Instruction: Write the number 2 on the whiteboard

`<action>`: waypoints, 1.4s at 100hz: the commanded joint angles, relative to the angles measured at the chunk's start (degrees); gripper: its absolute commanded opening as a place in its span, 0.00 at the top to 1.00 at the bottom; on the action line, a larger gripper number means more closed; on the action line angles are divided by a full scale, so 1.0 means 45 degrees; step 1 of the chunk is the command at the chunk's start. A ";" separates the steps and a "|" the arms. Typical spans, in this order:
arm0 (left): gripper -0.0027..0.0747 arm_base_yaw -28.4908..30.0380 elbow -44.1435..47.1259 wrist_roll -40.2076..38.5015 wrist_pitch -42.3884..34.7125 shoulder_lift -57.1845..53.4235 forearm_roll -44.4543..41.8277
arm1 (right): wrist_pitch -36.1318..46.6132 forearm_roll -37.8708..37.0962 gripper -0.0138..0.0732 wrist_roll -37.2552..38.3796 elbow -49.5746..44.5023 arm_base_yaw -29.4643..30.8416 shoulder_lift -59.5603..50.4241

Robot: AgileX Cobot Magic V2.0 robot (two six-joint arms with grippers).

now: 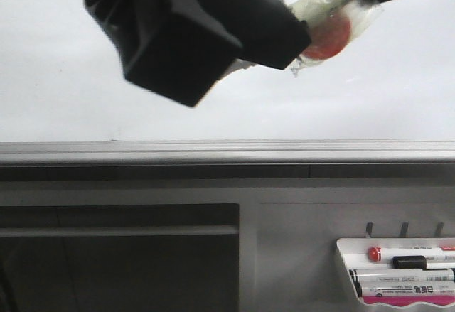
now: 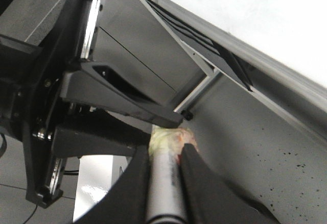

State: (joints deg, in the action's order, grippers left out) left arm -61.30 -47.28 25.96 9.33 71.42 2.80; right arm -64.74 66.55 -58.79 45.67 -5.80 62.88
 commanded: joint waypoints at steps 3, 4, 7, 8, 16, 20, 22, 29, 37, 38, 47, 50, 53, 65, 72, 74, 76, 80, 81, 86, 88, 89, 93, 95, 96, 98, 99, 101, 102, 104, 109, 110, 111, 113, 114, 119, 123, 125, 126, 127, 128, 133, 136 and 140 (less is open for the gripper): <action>0.97 -0.0098 -0.0410 -0.0039 -0.1314 -0.0390 0.0031 | 0.0105 0.0793 0.92 -0.0294 0.0387 0.0005 -0.0095; 0.95 -0.0098 -0.0410 -0.0039 -0.1316 -0.0390 0.0031 | 0.0101 0.0793 0.92 -0.0294 0.0387 0.0005 -0.0095; 0.91 -0.0098 -0.0410 -0.0039 -0.1316 -0.0390 0.0056 | 0.0153 0.0793 0.92 -0.0294 0.0387 0.0005 -0.0095; 0.89 -0.0098 -0.0410 -0.0039 -0.1316 -0.0390 0.0056 | 0.0189 0.0793 0.92 -0.0294 0.0387 0.0005 -0.0095; 0.67 -0.0070 -0.0410 -0.0094 -0.1291 -0.0416 0.0113 | 0.0298 0.0793 0.92 -0.0294 0.0387 0.0005 -0.0095; 0.52 -0.0013 -0.0410 -0.0094 -0.1291 -0.0483 0.0140 | 0.0381 0.0793 0.92 -0.0294 0.0387 0.0005 -0.0095; 0.47 0.0055 -0.0410 -0.0094 -0.1291 -0.0522 0.0140 | 0.0447 0.0793 0.92 -0.0294 0.0387 0.0005 -0.0095; 0.27 0.0274 -0.0410 -0.0185 -0.1314 -0.0780 0.0190 | 0.0711 0.0793 0.92 -0.0314 0.0387 0.0005 -0.0122; 0.22 0.0647 -0.0410 -0.0185 -0.1289 -0.1286 0.0439 | 0.1261 0.0793 0.92 -0.0345 0.0387 0.0005 -0.0243; 0.22 0.0732 -0.0410 -0.0185 -0.1289 -0.1335 0.0492 | 0.1434 0.0793 0.92 -0.0370 0.0387 0.0005 -0.0279; 0.28 0.1445 -0.0410 -0.0185 -0.1061 -0.2108 0.0904 | 0.2375 0.1118 0.92 -0.0757 0.0387 0.0005 -0.0607; 0.32 0.1738 -0.0410 -0.0185 -0.0893 -0.2365 0.1175 | 0.2771 0.1308 0.92 -0.0904 0.0387 0.0005 -0.0750; 0.37 0.2072 -0.0383 -0.0193 -0.0796 -0.2621 0.1515 | 0.3161 0.1553 0.92 -0.1041 0.0387 0.0005 -0.0885; 0.65 0.3605 0.0016 -0.0193 -0.0682 -0.3719 0.3131 | 0.4853 0.2243 0.92 -0.1667 0.0387 0.0005 -0.1349; 0.88 0.4421 0.0444 -0.0193 -0.0759 -0.4285 0.3717 | 0.5529 0.2563 0.92 -0.2085 0.0387 0.0005 -0.1436; 0.94 0.4632 0.0578 -0.0193 -0.0789 -0.4393 0.3856 | 0.5674 0.2642 0.92 -0.2177 0.0387 0.0005 -0.1436; 0.99 0.4825 0.0721 -0.0193 -0.0824 -0.4552 0.3945 | 0.5815 0.2713 0.92 -0.2271 0.0387 0.0005 -0.1436; 0.99 0.5161 0.0953 -0.0193 -0.0892 -0.4843 0.4090 | 0.6031 0.2902 0.92 -0.2536 0.0387 0.0005 -0.1436; 0.99 0.5209 0.1043 -0.0193 -0.0918 -0.4887 0.4125 | 0.6056 0.2978 0.92 -0.2589 0.0387 0.0005 -0.1409; 0.99 0.5523 0.1328 -0.0193 -0.1053 -0.5211 0.4468 | 0.6231 0.3342 0.92 -0.2987 0.0387 0.0005 -0.1338; 0.99 0.5633 0.1431 -0.0193 -0.1104 -0.5292 0.4599 | 0.6291 0.3511 0.92 -0.3179 0.0387 0.0005 -0.1279; 0.99 0.5667 0.1461 -0.0193 -0.1100 -0.5358 0.4667 | 0.6297 0.3559 0.92 -0.3294 0.0387 0.0005 -0.1246; 0.99 0.5814 0.1639 -0.0193 -0.1214 -0.5540 0.4748 | 0.6443 0.3963 0.92 -0.3600 0.0387 0.0005 -0.1101; 0.99 0.5885 0.1718 -0.0193 -0.1314 -0.5587 0.4748 | 0.6472 0.4172 0.92 -0.3818 0.0387 0.0005 -0.1004; 0.99 0.5880 0.1744 -0.0193 -0.1340 -0.5628 0.4748 | 0.6474 0.4222 0.92 -0.3912 0.0387 0.0005 -0.0938; 0.99 0.5915 0.1798 -0.0193 -0.1379 -0.5689 0.4748 | 0.6509 0.4390 0.92 -0.4054 0.0387 0.0005 -0.0822; 0.99 0.5937 0.1850 -0.0193 -0.1415 -0.5686 0.4748 | 0.6509 0.4443 0.92 -0.4098 0.0387 0.0005 -0.0782; 0.99 0.5937 0.1906 -0.0193 -0.1429 -0.5719 0.4748 | 0.6533 0.4588 0.92 -0.4243 0.0387 0.0005 -0.0665; 0.99 0.5937 0.1901 -0.0193 -0.1499 -0.5719 0.4748 | 0.6533 0.4657 0.92 -0.4286 0.0387 0.0005 -0.0624; 0.99 0.5937 0.1960 -0.0193 -0.1528 -0.5750 0.4748 | 0.6507 0.4729 0.92 -0.4397 0.0387 0.0005 -0.0492; 0.99 0.5937 0.1986 -0.0193 -0.1561 -0.5750 0.4748 | 0.6448 0.4938 0.92 -0.4587 0.0387 0.0005 -0.0191; 0.99 0.5937 0.1986 -0.0193 -0.1561 -0.5750 0.4748 | 0.6448 0.4964 0.92 -0.4656 0.0387 0.0005 -0.0105; 0.99 0.5937 0.1986 -0.0193 -0.1534 -0.5750 0.4748 | 0.6423 0.4994 0.92 -0.4692 0.0387 0.0005 -0.0063; 0.99 0.5937 0.1986 -0.0193 -0.1534 -0.5750 0.4748 | 0.6393 0.5082 0.92 -0.4808 0.0387 0.0005 0.0064; 0.99 0.5937 0.1986 -0.0193 -0.1534 -0.5750 0.4748 | 0.6393 0.5127 0.92 -0.4838 0.0387 0.0005 0.0104; 0.99 0.5937 0.1986 -0.0193 -0.1534 -0.5750 0.4766 | 0.6364 0.5255 0.92 -0.4988 0.0387 0.0005 0.0418; 0.99 0.5937 0.1986 -0.0193 -0.1534 -0.5750 0.4777 | 0.6364 0.5399 0.92 -0.5167 0.0387 0.0005 0.0625; 0.99 0.5937 0.1986 -0.0193 -0.1561 -0.5750 0.4799 | 0.6364 0.5457 0.92 -0.5244 0.0387 0.0005 0.0690; 0.99 0.5937 0.1986 -0.0193 -0.1561 -0.5750 0.4799 | 0.6364 0.5505 0.92 -0.5281 0.0387 0.0005 0.0753; 0.99 0.5937 0.1986 -0.0193 -0.1561 -0.5750 0.4799 | 0.6364 0.5531 0.92 -0.5354 0.0387 0.0005 0.0784; 0.99 0.5937 0.1986 -0.0193 -0.1561 -0.5750 0.4799 | 0.6364 0.5569 0.92 -0.5359 0.0387 0.0005 0.0808; 0.99 0.5937 0.1986 -0.0193 -0.1587 -0.5750 0.4799 | 0.6364 0.5729 0.92 -0.5488 0.0387 0.0005 0.1015; 0.99 0.5937 0.1986 -0.0193 -0.1587 -0.5750 0.4799 | 0.6364 0.5856 0.92 -0.5577 0.0387 0.0005 0.1127; 0.99 0.5937 0.1986 -0.0193 -0.1615 -0.5750 0.4799 | 0.6469 0.5889 0.92 -0.5673 0.0387 0.0005 0.1226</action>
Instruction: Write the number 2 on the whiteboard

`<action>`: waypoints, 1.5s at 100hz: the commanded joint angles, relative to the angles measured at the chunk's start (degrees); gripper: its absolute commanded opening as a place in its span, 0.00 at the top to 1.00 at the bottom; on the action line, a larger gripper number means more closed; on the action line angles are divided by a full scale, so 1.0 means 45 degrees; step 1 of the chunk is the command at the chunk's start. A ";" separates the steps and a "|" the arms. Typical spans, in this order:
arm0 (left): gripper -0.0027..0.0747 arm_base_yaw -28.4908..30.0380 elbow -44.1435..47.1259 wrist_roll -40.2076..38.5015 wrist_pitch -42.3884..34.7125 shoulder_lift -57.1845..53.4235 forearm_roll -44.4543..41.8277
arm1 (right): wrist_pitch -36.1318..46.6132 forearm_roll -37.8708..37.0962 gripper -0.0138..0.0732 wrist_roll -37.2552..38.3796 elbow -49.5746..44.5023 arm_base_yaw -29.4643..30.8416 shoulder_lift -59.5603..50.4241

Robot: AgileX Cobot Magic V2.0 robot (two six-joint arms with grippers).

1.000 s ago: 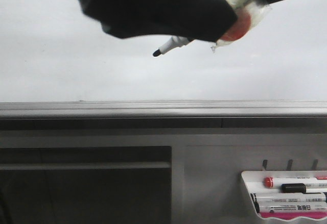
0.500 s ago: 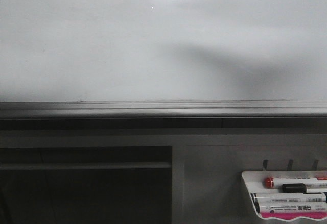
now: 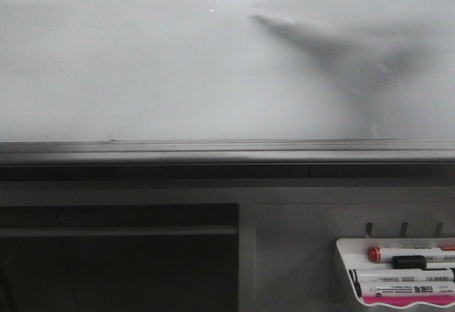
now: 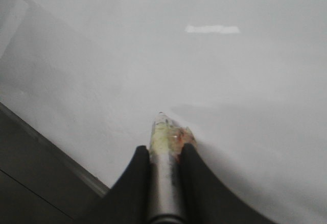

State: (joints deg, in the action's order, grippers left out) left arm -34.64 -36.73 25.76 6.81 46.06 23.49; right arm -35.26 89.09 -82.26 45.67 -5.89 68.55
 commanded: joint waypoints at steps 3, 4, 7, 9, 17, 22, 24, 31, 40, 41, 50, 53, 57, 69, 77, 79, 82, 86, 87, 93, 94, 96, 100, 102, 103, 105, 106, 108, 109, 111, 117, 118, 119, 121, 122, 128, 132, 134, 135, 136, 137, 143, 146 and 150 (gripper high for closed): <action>0.99 0.0013 -0.0358 -0.0149 -0.1057 -0.0114 0.0201 | 0.0081 0.0909 0.92 -0.0488 0.0387 0.0025 0.0028; 0.99 0.0013 -0.0358 -0.0149 -0.1057 -0.0114 0.0201 | 0.0117 0.0911 0.92 -0.0488 0.0387 0.0025 0.0030; 0.99 0.0013 -0.0358 -0.0149 -0.1057 -0.0114 0.0211 | 0.0281 0.0911 0.92 -0.0488 0.0387 0.0025 0.0074; 0.99 0.0013 -0.0358 -0.0149 -0.1057 -0.0114 0.0235 | 0.0430 0.0911 0.92 -0.0488 0.0387 0.0025 0.0080; 0.99 0.0013 -0.0358 -0.0149 -0.1057 -0.0114 0.0235 | 0.0886 0.0963 0.92 -0.0488 0.0387 0.0025 0.0080; 0.99 0.0013 -0.0358 -0.0149 -0.1057 -0.0114 0.0235 | 0.1038 0.1035 0.92 -0.0518 0.0387 0.0025 0.0080; 0.99 0.0013 -0.0358 -0.0149 -0.1057 -0.0114 0.0235 | 0.1112 0.1071 0.92 -0.0546 0.0387 0.0025 0.0080; 0.99 0.0013 -0.0358 -0.0149 -0.1057 -0.0114 0.0235 | 0.1316 0.1099 0.92 -0.0546 0.0387 0.0025 0.0053; 0.99 0.0013 -0.0358 -0.0149 -0.1057 -0.0114 0.0235 | 0.1772 0.1136 0.92 -0.0546 0.0364 0.0025 -0.0145; 0.99 0.0013 -0.0358 -0.0149 -0.1057 -0.0114 0.0235 | 0.1840 0.1136 0.92 -0.0546 0.0364 0.0025 -0.0167; 0.99 0.0013 -0.0358 -0.0149 -0.1079 -0.0114 0.0235 | 0.2427 0.1136 0.92 -0.0546 0.0341 0.0025 -0.0560; 0.99 0.0013 -0.0358 -0.0149 -0.1078 -0.0114 0.0235 | 0.2618 0.1136 0.92 -0.0546 0.0315 0.0025 -0.0691; 0.99 0.0013 -0.0358 -0.0149 -0.1078 -0.0114 0.0235 | 0.2909 0.1136 0.92 -0.0546 0.0255 0.0025 -0.0883; 0.99 0.0013 -0.0358 -0.0149 -0.1078 -0.0114 0.0235 | 0.3677 0.1111 0.92 -0.0546 -0.0202 0.0025 -0.1361; 0.99 0.0013 -0.0358 -0.0149 -0.1078 -0.0114 0.0235 | 0.3869 0.1111 0.92 -0.0546 -0.0729 0.0025 -0.1620; 0.99 0.0013 -0.0358 -0.0149 -0.1078 -0.0114 0.0235 | 0.3869 0.1111 0.92 -0.0546 -0.0862 0.0025 -0.1669; 0.99 0.0013 -0.0358 -0.0149 -0.1078 -0.0114 0.0235 | 0.3869 0.1111 0.92 -0.0546 -0.1038 0.0025 -0.1770; 0.99 0.0013 -0.0358 -0.0149 -0.1078 -0.0114 0.0235 | 0.3796 0.1111 0.92 -0.0546 -0.1287 0.0025 -0.1824; 0.99 0.0013 -0.0358 -0.0149 -0.1078 -0.0114 0.0235 | 0.3712 0.1111 0.92 -0.0546 -0.1326 0.0025 -0.1827; 0.99 0.0013 -0.0358 -0.0149 -0.1081 -0.0114 0.0235 | 0.3246 0.1111 0.92 -0.0546 -0.1666 0.0025 -0.1843; 0.99 0.0013 -0.0358 -0.0149 -0.1081 -0.0114 0.0235 | 0.3105 0.1111 0.92 -0.0546 -0.1702 0.0025 -0.1843; 0.99 0.0013 -0.0358 -0.0149 -0.1081 -0.0114 0.0235 | 0.2959 0.1111 0.92 -0.0546 -0.1797 0.0025 -0.1843; 0.99 0.0013 -0.0358 -0.0149 -0.1103 -0.0114 0.0235 | 0.2520 0.1111 0.92 -0.0546 -0.1977 0.0025 -0.1783; 0.99 0.0013 -0.0358 -0.0149 -0.1103 -0.0114 0.0235 | 0.2294 0.1111 0.92 -0.0546 -0.2051 0.0025 -0.1748; 0.99 0.0013 -0.0358 -0.0149 -0.1103 -0.0114 0.0235 | 0.2219 0.1111 0.92 -0.0546 -0.2075 0.0025 -0.1726; 0.99 0.0013 -0.0358 -0.0149 -0.1103 -0.0114 0.0235 | 0.1999 0.1111 0.92 -0.0546 -0.2134 0.0025 -0.1689; 0.99 0.0013 -0.0358 -0.0149 -0.1103 -0.0114 0.0235 | 0.1857 0.1111 0.92 -0.0546 -0.2138 0.0025 -0.1650; 0.99 0.0013 -0.0358 -0.0149 -0.1103 -0.0114 0.0235 | 0.1630 0.1111 0.92 -0.0546 -0.2192 0.0025 -0.1578; 0.99 0.0013 -0.0358 -0.0149 -0.1103 -0.0114 0.0245 | 0.1570 0.1111 0.92 -0.0546 -0.2195 0.0025 -0.1572; 0.99 0.0013 -0.0358 -0.0149 -0.1103 -0.0114 0.0245 | 0.1361 0.1086 0.92 -0.0546 -0.2211 0.0025 -0.1464; 0.99 0.0013 -0.0358 -0.0149 -0.1103 -0.0114 0.0245 | 0.0899 0.1086 0.92 -0.0546 -0.2211 0.0025 -0.1187; 0.99 0.0013 -0.0358 -0.0149 -0.1103 -0.0114 0.0269 | 0.0811 0.1111 0.92 -0.0546 -0.2211 0.0025 -0.1157; 0.99 0.0013 -0.0358 -0.0149 -0.1103 -0.0114 0.0265 | 0.0774 0.1112 0.92 -0.0546 -0.2211 0.0025 -0.1127; 0.99 0.0013 -0.0358 -0.0149 -0.1103 -0.0114 0.0298 | 0.0673 0.1112 0.92 -0.0546 -0.2211 0.0025 -0.1031; 0.99 0.0013 -0.0358 -0.0149 -0.1103 -0.0114 0.0327 | 0.0642 0.1112 0.92 -0.0546 -0.2211 0.0025 -0.0972; 0.99 0.0013 -0.0358 -0.0149 -0.1103 -0.0114 0.0455 | 0.0535 0.1112 0.92 -0.0546 -0.2211 0.0025 -0.0780; 0.99 0.0013 -0.0358 -0.0149 -0.1103 -0.0114 0.0455 | 0.0535 0.1112 0.92 -0.0546 -0.2211 0.0025 -0.0715; 0.99 0.0013 -0.0358 -0.0149 -0.1103 -0.0114 0.0455 | 0.0535 0.1112 0.92 -0.0546 -0.2211 0.0025 -0.0696; 0.99 0.0013 -0.0358 -0.0149 -0.1103 -0.0114 0.0455 | 0.0568 0.1112 0.92 -0.0546 -0.2211 0.0025 -0.0688; 0.99 0.0013 -0.0358 -0.0149 -0.1103 -0.0114 0.0455 | 0.0569 0.1112 0.92 -0.0546 -0.2211 0.0025 -0.0665; 0.99 0.0013 -0.0358 -0.0149 -0.1103 -0.0114 0.0472 | 0.0569 0.1112 0.92 -0.0546 -0.2211 0.0025 -0.0665; 0.99 0.0013 -0.0358 -0.0149 -0.1103 -0.0114 0.0472 | 0.0628 0.1087 0.92 -0.0546 -0.2211 0.0025 -0.0665; 0.99 0.0013 -0.0358 -0.0149 -0.1103 -0.0114 0.0472 | 0.0747 0.1067 0.92 -0.0546 -0.2211 0.0025 -0.0665; 0.99 0.0013 -0.0358 -0.0149 -0.1103 -0.0114 0.0472 | 0.0890 0.1067 0.92 -0.0546 -0.2211 0.0025 -0.0665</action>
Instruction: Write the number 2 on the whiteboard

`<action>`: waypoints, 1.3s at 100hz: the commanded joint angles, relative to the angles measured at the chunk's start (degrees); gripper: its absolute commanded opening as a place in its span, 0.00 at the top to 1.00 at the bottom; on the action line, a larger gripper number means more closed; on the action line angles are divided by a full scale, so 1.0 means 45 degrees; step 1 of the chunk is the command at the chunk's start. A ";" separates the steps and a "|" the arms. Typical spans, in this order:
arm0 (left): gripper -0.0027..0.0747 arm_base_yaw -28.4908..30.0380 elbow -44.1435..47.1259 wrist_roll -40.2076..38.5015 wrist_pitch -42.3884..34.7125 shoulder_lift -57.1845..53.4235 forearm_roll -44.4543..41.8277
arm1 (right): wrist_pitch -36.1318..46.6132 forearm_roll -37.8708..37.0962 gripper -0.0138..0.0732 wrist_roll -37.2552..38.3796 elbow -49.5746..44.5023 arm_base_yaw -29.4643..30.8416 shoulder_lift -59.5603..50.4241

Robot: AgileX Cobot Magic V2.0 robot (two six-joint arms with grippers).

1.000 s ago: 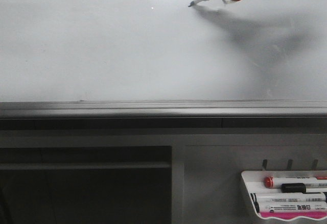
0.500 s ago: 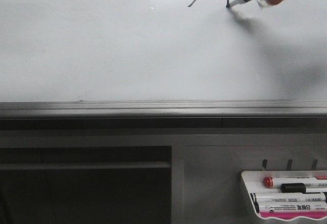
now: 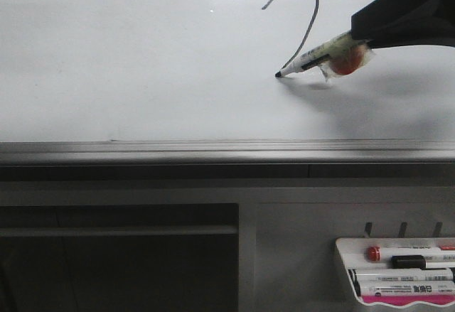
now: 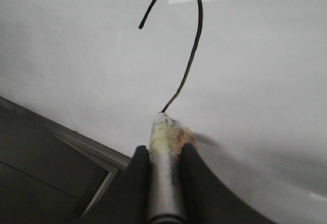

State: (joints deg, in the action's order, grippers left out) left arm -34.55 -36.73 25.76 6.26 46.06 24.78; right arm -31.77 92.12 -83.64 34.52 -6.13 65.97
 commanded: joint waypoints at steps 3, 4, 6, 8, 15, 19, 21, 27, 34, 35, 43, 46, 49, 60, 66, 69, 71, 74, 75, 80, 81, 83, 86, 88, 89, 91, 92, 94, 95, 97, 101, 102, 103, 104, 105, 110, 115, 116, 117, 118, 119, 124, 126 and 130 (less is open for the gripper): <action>0.99 -0.0008 -0.0358 -0.0149 -0.0979 -0.0114 0.0184 | 0.0271 0.0394 0.91 -0.0240 0.0268 0.0079 -0.0093; 0.99 -0.0008 -0.0358 -0.0149 -0.0979 -0.0114 0.0184 | 0.0307 0.0394 0.91 -0.0216 0.0268 0.0079 -0.0093; 0.99 -0.0008 -0.0358 -0.0149 -0.0979 -0.0114 0.0184 | 0.0432 0.0394 0.91 -0.0181 0.0254 0.0079 -0.0130; 0.99 -0.0008 -0.0358 -0.0149 -0.0979 -0.0114 0.0184 | 0.0622 0.0394 0.91 -0.0087 0.0178 0.0079 -0.0195; 0.99 -0.0008 -0.0358 -0.0149 -0.0979 -0.0114 0.0184 | 0.1305 0.0337 0.91 0.0220 -0.0045 0.0079 -0.0496; 0.99 -0.0008 -0.0358 -0.0149 -0.0979 -0.0114 0.0184 | 0.1649 0.0337 0.91 0.0218 -0.0222 0.0079 -0.0776; 0.99 -0.0008 -0.0358 -0.0149 -0.0979 -0.0114 0.0184 | 0.1763 0.0337 0.91 0.0218 -0.0347 0.0079 -0.0935; 0.99 -0.0008 -0.0358 -0.0149 -0.0979 -0.0114 0.0184 | 0.2249 0.0337 0.91 0.0218 -0.0742 0.0079 -0.1429; 0.99 -0.0008 -0.0358 -0.0149 -0.0979 -0.0114 0.0184 | 0.2779 0.0337 0.91 0.0218 -0.1194 0.0079 -0.2118; 0.99 -0.0008 -0.0358 -0.0149 -0.0979 -0.0114 0.0184 | 0.2822 0.0337 0.91 0.0218 -0.1238 0.0079 -0.2260; 0.99 -0.0008 -0.0358 -0.0149 -0.0979 -0.0114 0.0184 | 0.3020 0.0337 0.91 0.0218 -0.1683 0.0079 -0.3041; 0.99 -0.0008 -0.0358 -0.0149 -0.0979 -0.0114 0.0184 | 0.2892 0.0337 0.91 0.0252 -0.1820 0.0079 -0.3295; 0.99 -0.0008 -0.0358 -0.0149 -0.0979 -0.0114 0.0184 | 0.2601 0.0337 0.91 0.0427 -0.1880 0.0079 -0.3589; 0.99 -0.0032 -0.0358 -0.0149 -0.0979 -0.0114 0.0251 | 0.0267 0.0395 0.91 0.0801 -0.1849 0.0079 -0.4344; 0.99 -0.0189 -0.0358 -0.0149 -0.1003 -0.0114 0.0310 | -0.0726 0.0379 0.91 0.0975 -0.1742 0.0079 -0.4513; 0.99 -0.0298 -0.0358 -0.0149 -0.1030 -0.0114 0.0310 | -0.1102 0.0382 0.91 0.1018 -0.1613 0.0079 -0.4513; 0.99 -0.0392 -0.0358 -0.0149 -0.1033 -0.0114 0.0310 | -0.1308 0.0352 0.91 0.1136 -0.1563 0.0079 -0.4513; 0.99 -0.0536 -0.0358 -0.0149 -0.1051 -0.0080 0.0310 | -0.1578 0.0289 0.91 0.1232 -0.1407 0.0079 -0.4485; 0.99 -0.0576 -0.0358 -0.0149 -0.1088 -0.0054 0.0310 | -0.1717 0.0285 0.91 0.1272 -0.1371 0.0079 -0.4485; 0.99 -0.0958 -0.0358 -0.0149 -0.1085 0.0002 0.0310 | -0.2074 -0.0028 0.91 0.1428 -0.1083 0.0079 -0.4343; 0.99 -0.1011 -0.0358 -0.0149 -0.1109 0.0031 0.0310 | -0.2132 -0.0090 0.91 0.1459 -0.0989 0.0079 -0.4315; 0.99 -0.1181 -0.0358 -0.0149 -0.1131 0.0071 0.0310 | -0.2281 -0.0263 0.91 0.1562 -0.0837 0.0079 -0.4242; 0.99 -0.1481 -0.0358 -0.0127 -0.1187 0.0172 0.0310 | -0.2525 -0.0631 0.91 0.1823 -0.0567 0.0079 -0.4125; 0.99 -0.1606 -0.0358 -0.0090 -0.1187 0.0198 0.0283 | -0.2616 -0.0786 0.91 0.1939 -0.0459 0.0079 -0.4055; 0.99 -0.1668 -0.0358 -0.0099 -0.1225 0.0241 0.0283 | -0.2721 -0.0865 0.91 0.2036 -0.0400 0.0079 -0.3983; 0.98 -0.1868 -0.0358 -0.0062 -0.1242 0.0315 0.0283 | -0.2847 -0.1098 0.91 0.2185 -0.0220 0.0079 -0.3879; 0.98 -0.2002 -0.0358 -0.0034 -0.1272 0.0346 0.0283 | -0.2978 -0.1266 0.91 0.2237 -0.0159 0.0079 -0.3844; 0.96 -0.2202 -0.0358 -0.0040 -0.1390 0.0439 0.0238 | -0.3139 -0.1523 0.91 0.2423 0.0029 0.0079 -0.3721; 0.96 -0.2268 -0.0358 -0.0040 -0.1390 0.0471 0.0236 | -0.3185 -0.1620 0.91 0.2493 0.0156 0.0079 -0.3677; 0.93 -0.2543 -0.0358 -0.0040 -0.1390 0.0573 0.0161 | -0.3388 -0.2004 0.91 0.2749 0.0349 0.0079 -0.3511; 0.88 -0.2883 -0.0385 -0.0040 -0.1520 0.0758 0.0115 | -0.3669 -0.2457 0.91 0.3048 0.0663 0.0079 -0.3303; 0.87 -0.2953 -0.0407 -0.0040 -0.1543 0.0792 0.0115 | -0.3732 -0.2548 0.91 0.3092 0.0790 0.0079 -0.3262; 0.86 -0.3022 -0.0403 -0.0040 -0.1595 0.0861 0.0115 | -0.3855 -0.2636 0.91 0.3183 0.0850 0.0079 -0.3172; 0.84 -0.3161 -0.0411 -0.0040 -0.1626 0.0899 0.0115 | -0.3922 -0.2813 0.91 0.3231 0.0971 0.0079 -0.3131; 0.83 -0.3228 -0.0433 -0.0040 -0.1657 0.0984 0.0115 | -0.3994 -0.2901 0.91 0.3300 0.1027 0.0079 -0.3049; 0.73 -0.3695 -0.0438 -0.0040 -0.1998 0.1265 0.0115 | -0.4570 -0.3410 0.91 0.3526 0.1408 0.0079 -0.2774; 0.61 -0.4217 -0.0438 -0.0040 -0.2324 0.1574 0.0066 | -0.5044 -0.3740 0.91 0.3588 0.1703 0.0079 -0.2522; 0.60 -0.4277 -0.0438 -0.0040 -0.2371 0.1621 0.0083 | -0.5101 -0.3744 0.91 0.3588 0.1774 0.0079 -0.2489; 0.59 -0.4337 -0.0438 -0.0040 -0.2463 0.1717 0.0083 | -0.5207 -0.3775 0.91 0.3588 0.1813 0.0079 -0.2424; 0.56 -0.4456 -0.0438 -0.0040 -0.2507 0.1764 0.0060 | -0.5260 -0.3851 0.91 0.3588 0.1876 0.0079 -0.2401; 0.54 -0.4571 -0.0438 -0.0040 -0.2618 0.1859 0.0060 | -0.5354 -0.3919 0.91 0.3600 0.1943 0.0079 -0.2356; 0.49 -0.4910 -0.0438 -0.0040 -0.2996 0.2216 0.0060 | -0.5599 -0.4101 0.91 0.3621 0.2103 0.0079 -0.2198; 0.47 -0.5075 -0.0438 -0.0040 -0.3090 0.2372 0.0034 | -0.5625 -0.4144 0.91 0.3621 0.2144 0.0079 -0.2169; 0.47 -0.5415 -0.0438 -0.0040 -0.3402 0.2673 -0.0225 | -0.5751 -0.4240 0.91 0.3621 0.2241 0.0079 -0.2105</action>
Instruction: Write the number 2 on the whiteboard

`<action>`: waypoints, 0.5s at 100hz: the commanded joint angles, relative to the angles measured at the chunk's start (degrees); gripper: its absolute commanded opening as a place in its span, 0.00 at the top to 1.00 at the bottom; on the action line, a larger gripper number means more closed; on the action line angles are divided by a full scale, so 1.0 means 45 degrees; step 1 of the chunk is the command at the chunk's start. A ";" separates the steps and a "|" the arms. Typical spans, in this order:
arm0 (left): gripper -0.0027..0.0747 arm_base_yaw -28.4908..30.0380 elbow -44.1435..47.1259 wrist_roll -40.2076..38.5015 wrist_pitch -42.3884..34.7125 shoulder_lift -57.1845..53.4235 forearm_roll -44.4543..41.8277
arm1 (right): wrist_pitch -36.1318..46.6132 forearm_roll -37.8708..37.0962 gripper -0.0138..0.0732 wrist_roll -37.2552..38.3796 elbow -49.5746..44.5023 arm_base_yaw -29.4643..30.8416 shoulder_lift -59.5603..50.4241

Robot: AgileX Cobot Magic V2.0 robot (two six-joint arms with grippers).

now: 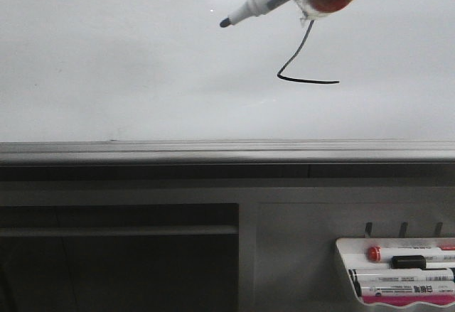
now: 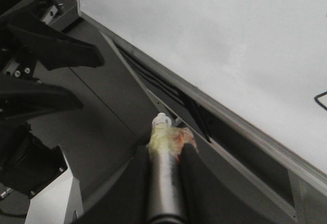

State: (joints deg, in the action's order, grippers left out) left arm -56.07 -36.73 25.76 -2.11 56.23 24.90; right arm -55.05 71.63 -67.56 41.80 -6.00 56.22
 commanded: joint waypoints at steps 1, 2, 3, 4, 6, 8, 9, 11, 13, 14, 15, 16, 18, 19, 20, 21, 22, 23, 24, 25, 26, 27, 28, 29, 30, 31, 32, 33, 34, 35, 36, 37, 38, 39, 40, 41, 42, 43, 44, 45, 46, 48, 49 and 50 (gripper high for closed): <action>0.47 -0.0631 -0.0438 -0.0040 -0.1577 0.0464 -0.0251 | -0.0608 0.0285 0.91 0.0049 0.0647 0.0050 0.0086; 0.47 -0.0713 -0.0438 -0.0040 -0.1612 0.0516 -0.0368 | -0.0633 0.0254 0.91 0.0049 0.0675 0.0050 0.0086; 0.47 -0.0754 -0.0438 -0.0040 -0.1656 0.0609 -0.0440 | -0.0633 0.0259 0.91 0.0049 0.0672 0.0050 0.0116; 0.47 -0.0835 -0.0438 -0.0040 -0.1726 0.0656 -0.0562 | -0.0694 0.0213 0.91 0.0049 0.0700 0.0050 0.0117; 0.47 -0.0947 -0.0438 -0.0040 -0.1813 0.0798 -0.0701 | -0.0754 0.0116 0.91 0.0049 0.0728 0.0050 0.0117; 0.47 -0.1013 -0.0438 -0.0040 -0.1878 0.0932 -0.0799 | -0.0821 0.0061 0.91 0.0049 0.0733 0.0050 0.0117; 0.47 -0.1075 -0.0464 -0.0040 -0.1896 0.0975 -0.0897 | -0.0841 0.0004 0.91 0.0049 0.0733 0.0050 0.0117; 0.47 -0.1134 -0.0463 -0.0040 -0.1929 0.1103 -0.1022 | -0.0909 -0.0085 0.91 0.0049 0.0756 0.0050 0.0117; 0.47 -0.1212 -0.0490 -0.0040 -0.1991 0.1273 -0.1108 | -0.1014 -0.0169 0.91 0.0059 0.0753 0.0050 0.0117; 0.47 -0.1217 -0.0490 -0.0040 -0.2016 0.1273 -0.1113 | -0.1046 -0.0195 0.91 0.0059 0.0753 0.0050 0.0117; 0.47 -0.1244 -0.0490 -0.0040 -0.2082 0.1391 -0.1109 | -0.1110 -0.0223 0.91 0.0059 0.0753 0.0050 0.0117; 0.47 -0.1277 -0.0490 -0.0040 -0.2118 0.1391 -0.1109 | -0.1146 -0.0249 0.91 0.0059 0.0753 0.0050 0.0117; 0.47 -0.1313 -0.0490 -0.0040 -0.2182 0.1511 -0.1109 | -0.1246 -0.0277 0.91 0.0059 0.0753 0.0050 0.0117; 0.47 -0.1316 -0.0490 -0.0040 -0.2221 0.1549 -0.1109 | -0.1278 -0.0305 0.91 0.0059 0.0753 0.0050 0.0117; 0.47 -0.1337 -0.0490 -0.0040 -0.2277 0.1618 -0.1109 | -0.1341 -0.0307 0.91 0.0059 0.0753 0.0050 0.0117; 0.47 -0.1337 -0.0490 -0.0040 -0.2308 0.1654 -0.1109 | -0.1377 -0.0307 0.91 0.0059 0.0753 0.0050 0.0117; 0.47 -0.1337 -0.0490 -0.0040 -0.2361 0.1726 -0.1109 | -0.1446 -0.0333 0.91 0.0059 0.0753 0.0050 0.0117; 0.47 -0.1337 -0.0490 -0.0040 -0.2374 0.1764 -0.1109 | -0.1477 -0.0330 0.91 0.0059 0.0753 0.0050 0.0117; 0.47 -0.1337 -0.0490 -0.0040 -0.2401 0.1831 -0.1109 | -0.1505 -0.0330 0.91 0.0059 0.0753 0.0050 0.0117; 0.47 -0.1337 -0.0490 -0.0040 -0.2428 0.1859 -0.1109 | -0.1532 -0.0330 0.91 0.0059 0.0753 0.0050 0.0117; 0.47 -0.1337 -0.0490 -0.0040 -0.2459 0.1888 -0.1109 | -0.1565 -0.0330 0.91 0.0059 0.0753 0.0050 0.0117; 0.47 -0.1337 -0.0490 -0.0040 -0.2486 0.1949 -0.1109 | -0.1588 -0.0330 0.91 0.0059 0.0753 0.0050 0.0117; 0.47 -0.1337 -0.0490 -0.0040 -0.2483 0.1979 -0.1109 | -0.1617 -0.0330 0.91 0.0059 0.0753 0.0050 0.0117; 0.47 -0.1337 -0.0490 -0.0040 -0.2533 0.2036 -0.1109 | -0.1618 -0.0330 0.91 0.0059 0.0753 0.0050 0.0117; 0.47 -0.1337 -0.0490 -0.0040 -0.2546 0.2043 -0.1109 | -0.1648 -0.0330 0.91 0.0059 0.0753 0.0050 0.0117; 0.47 -0.1337 -0.0490 -0.0040 -0.2544 0.2099 -0.1109 | -0.1649 -0.0330 0.91 0.0059 0.0753 0.0050 0.0117; 0.47 -0.1337 -0.0490 -0.0040 -0.2550 0.2122 -0.1109 | -0.1680 -0.0330 0.91 0.0059 0.0753 0.0050 0.0117; 0.47 -0.1337 -0.0490 -0.0040 -0.2577 0.2146 -0.1109 | -0.1699 -0.0330 0.91 0.0059 0.0753 0.0050 0.0117; 0.47 -0.1337 -0.0490 -0.0040 -0.2600 0.2198 -0.1109 | -0.1717 -0.0330 0.91 0.0059 0.0753 0.0050 0.0117; 0.47 -0.1337 -0.0490 -0.0040 -0.2603 0.2223 -0.1109 | -0.1733 -0.0330 0.91 0.0059 0.0753 0.0050 0.0117; 0.47 -0.1337 -0.0490 -0.0040 -0.2630 0.2265 -0.1109 | -0.1759 -0.0330 0.91 0.0059 0.0753 0.0050 0.0117; 0.47 -0.1337 -0.0490 -0.0040 -0.2632 0.2268 -0.1109 | -0.1760 -0.0330 0.91 0.0059 0.0753 0.0050 0.0117; 0.47 -0.1337 -0.0490 -0.0040 -0.2632 0.2287 -0.1109 | -0.1790 -0.0330 0.91 0.0059 0.0753 0.0050 0.0117; 0.47 -0.1337 -0.0490 -0.0040 -0.2655 0.2315 -0.1109 | -0.1819 -0.0330 0.91 0.0059 0.0753 0.0050 0.0117; 0.47 -0.1337 -0.0490 -0.0040 -0.2649 0.2317 -0.1109 | -0.1821 -0.0330 0.91 0.0059 0.0753 0.0050 0.0117; 0.47 -0.1337 -0.0490 -0.0040 -0.2649 0.2353 -0.1109 | -0.1844 -0.0330 0.91 0.0059 0.0753 0.0050 0.0117; 0.47 -0.1337 -0.0490 -0.0040 -0.2649 0.2389 -0.1109 | -0.1877 -0.0330 0.91 0.0059 0.0753 0.0050 0.0117; 0.47 -0.1337 -0.0490 -0.0040 -0.2692 0.2419 -0.1109 | -0.1907 -0.0330 0.91 0.0059 0.0753 0.0050 0.0117; 0.47 -0.1337 -0.0490 -0.0040 -0.2687 0.2420 -0.1109 | -0.1913 -0.0330 0.91 0.0059 0.0753 0.0050 0.0117; 0.47 -0.1337 -0.0490 -0.0040 -0.2687 0.2444 -0.1109 | -0.1938 -0.0330 0.91 0.0059 0.0762 0.0050 0.0117; 0.47 -0.1337 -0.0490 -0.0040 -0.2698 0.2449 -0.1109 | -0.1944 -0.0330 0.91 0.0059 0.0762 0.0050 0.0117; 0.47 -0.1337 -0.0490 -0.0040 -0.2724 0.2483 -0.1109 | -0.1985 -0.0338 0.91 0.0059 0.0782 0.0050 0.0117; 0.47 -0.1337 -0.0513 -0.0040 -0.2724 0.2507 -0.1109 | -0.2018 -0.0338 0.91 0.0059 0.0782 0.0050 0.0117; 0.47 -0.1337 -0.0513 -0.0040 -0.2724 0.2510 -0.1109 | -0.2020 -0.0338 0.91 0.0059 0.0782 0.0050 0.0117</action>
State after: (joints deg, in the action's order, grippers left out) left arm -61.64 -36.95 25.76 -9.34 67.93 20.13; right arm -62.50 66.89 -67.13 43.29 -5.90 57.14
